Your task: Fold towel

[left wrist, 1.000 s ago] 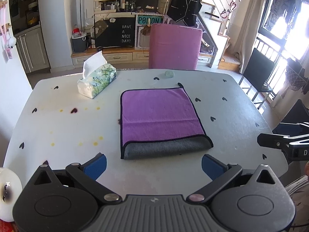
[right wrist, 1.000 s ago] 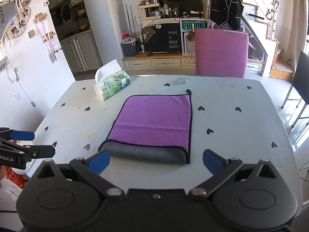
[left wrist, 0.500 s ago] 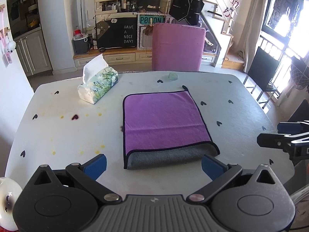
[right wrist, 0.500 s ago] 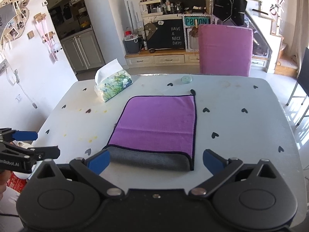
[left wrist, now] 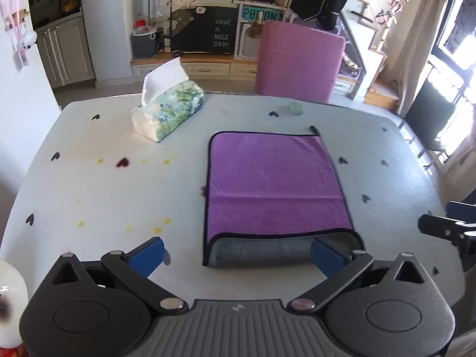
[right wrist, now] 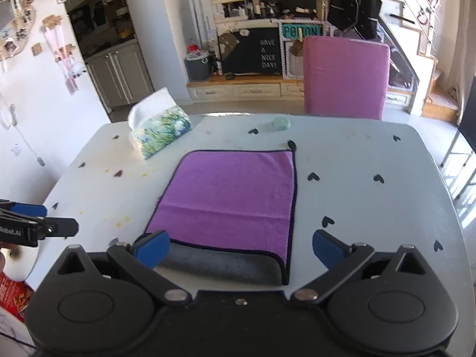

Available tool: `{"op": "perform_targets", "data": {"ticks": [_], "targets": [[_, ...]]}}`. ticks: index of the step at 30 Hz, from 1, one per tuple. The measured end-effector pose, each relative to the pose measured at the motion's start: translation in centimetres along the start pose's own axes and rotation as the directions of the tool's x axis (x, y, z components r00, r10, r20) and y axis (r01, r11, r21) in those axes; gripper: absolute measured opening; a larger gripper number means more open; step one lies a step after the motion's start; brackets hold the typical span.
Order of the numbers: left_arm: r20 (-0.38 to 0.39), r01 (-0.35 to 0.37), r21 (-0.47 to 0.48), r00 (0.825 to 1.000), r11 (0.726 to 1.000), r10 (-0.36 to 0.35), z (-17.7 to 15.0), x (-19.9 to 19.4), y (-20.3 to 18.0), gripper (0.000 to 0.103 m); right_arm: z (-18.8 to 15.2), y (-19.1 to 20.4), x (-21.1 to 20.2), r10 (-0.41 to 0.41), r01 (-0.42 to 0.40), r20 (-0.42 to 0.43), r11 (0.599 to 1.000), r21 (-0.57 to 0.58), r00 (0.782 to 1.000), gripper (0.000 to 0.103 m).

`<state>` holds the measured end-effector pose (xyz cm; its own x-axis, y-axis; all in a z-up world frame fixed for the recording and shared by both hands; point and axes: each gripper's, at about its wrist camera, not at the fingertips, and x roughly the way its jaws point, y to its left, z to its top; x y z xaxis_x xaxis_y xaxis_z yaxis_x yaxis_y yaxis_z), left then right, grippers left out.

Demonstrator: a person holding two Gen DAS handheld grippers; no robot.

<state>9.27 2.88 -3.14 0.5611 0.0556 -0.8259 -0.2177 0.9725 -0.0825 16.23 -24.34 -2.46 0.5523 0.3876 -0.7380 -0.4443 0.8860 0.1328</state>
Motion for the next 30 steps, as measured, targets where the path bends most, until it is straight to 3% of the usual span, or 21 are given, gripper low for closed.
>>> {"op": "perform_targets", "data": {"ticks": [15,18,23,30], "targets": [[-0.109,-0.036,0.032,0.993,0.999,0.039,1.1,7.2,0.8,0.103,0.1,-2.9,7.1,0.009,0.000,-0.118,0.998,0.070,0.993,0.103],[-0.137,-0.037,0.032,0.990,0.999,0.041,1.1,8.8,1.0,0.103,0.0,-3.6,8.6,0.048,-0.027,-0.166,0.992,0.122,0.985,0.103],[-0.170,-0.039,0.039,0.984,0.998,0.045,1.1,11.2,1.2,0.103,-0.3,-4.5,10.9,0.004,0.027,-0.221,0.990,0.138,0.975,0.103],[-0.220,-0.023,0.014,0.975,1.000,0.026,1.1,14.0,1.9,0.103,-1.3,-5.7,14.1,0.037,0.014,-0.283,0.984,0.175,0.958,0.102]]}}
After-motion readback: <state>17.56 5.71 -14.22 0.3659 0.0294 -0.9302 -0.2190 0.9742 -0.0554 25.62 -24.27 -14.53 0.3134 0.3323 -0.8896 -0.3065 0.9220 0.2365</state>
